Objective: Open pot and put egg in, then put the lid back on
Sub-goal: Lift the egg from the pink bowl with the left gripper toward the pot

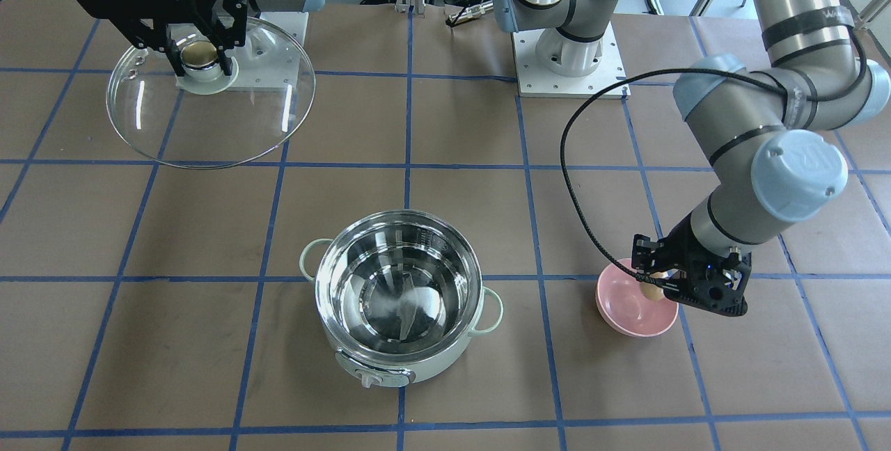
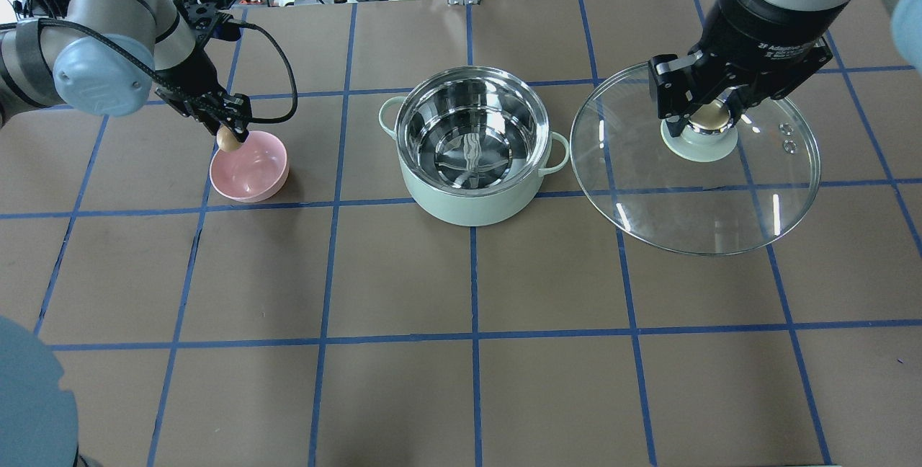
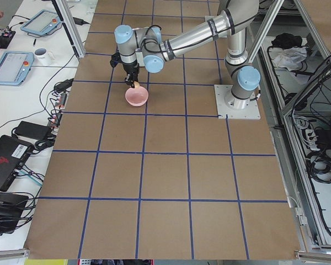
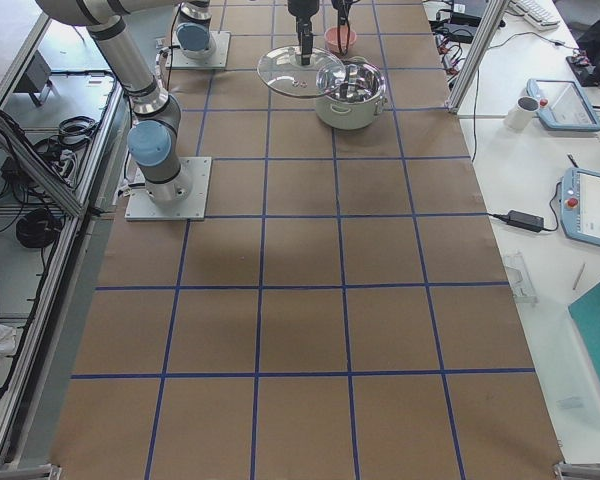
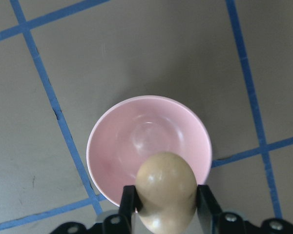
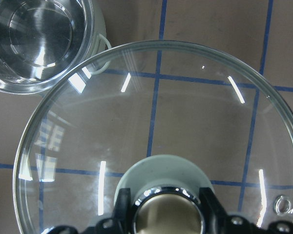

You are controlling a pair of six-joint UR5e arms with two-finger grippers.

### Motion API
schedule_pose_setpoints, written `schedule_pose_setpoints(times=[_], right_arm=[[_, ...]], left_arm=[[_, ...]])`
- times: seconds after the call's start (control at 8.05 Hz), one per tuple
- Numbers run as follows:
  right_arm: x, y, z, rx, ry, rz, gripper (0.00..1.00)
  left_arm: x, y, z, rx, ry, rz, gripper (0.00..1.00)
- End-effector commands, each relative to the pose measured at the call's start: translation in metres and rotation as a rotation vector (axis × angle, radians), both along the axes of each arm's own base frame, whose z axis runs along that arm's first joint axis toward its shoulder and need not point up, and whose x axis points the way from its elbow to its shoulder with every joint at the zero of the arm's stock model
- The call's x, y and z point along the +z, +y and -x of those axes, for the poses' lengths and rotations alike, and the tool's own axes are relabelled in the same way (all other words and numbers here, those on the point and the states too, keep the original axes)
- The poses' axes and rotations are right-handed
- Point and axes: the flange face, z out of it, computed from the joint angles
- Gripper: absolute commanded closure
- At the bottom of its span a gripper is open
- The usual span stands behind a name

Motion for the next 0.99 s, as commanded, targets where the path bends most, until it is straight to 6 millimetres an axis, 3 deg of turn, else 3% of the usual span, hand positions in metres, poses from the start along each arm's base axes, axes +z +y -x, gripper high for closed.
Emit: schedule_pose_setpoints(times=[0.0,0.37,0.75,0.87], right_arm=[[0.000,0.000,0.000,-0.001,0.000,-0.001,0.77],[0.000,0.000,0.000,0.007,-0.001,0.004,0.77],[0.001,-0.001,0.000,0.045,0.003,0.010,0.77],[0.002,-0.001,0.000,0.045,0.003,0.013,0.77]], left_arm=[[0.058,0.027,0.076,0.028,-0.011,0.065,1.00],[0.100,0.051,0.210,-0.036,-0.023,0.164,1.00],[0.106,0.068,0.281,-0.096,0.030,0.262,1.00],[0.094,0.071,0.299,-0.119,0.031,0.253,1.00]])
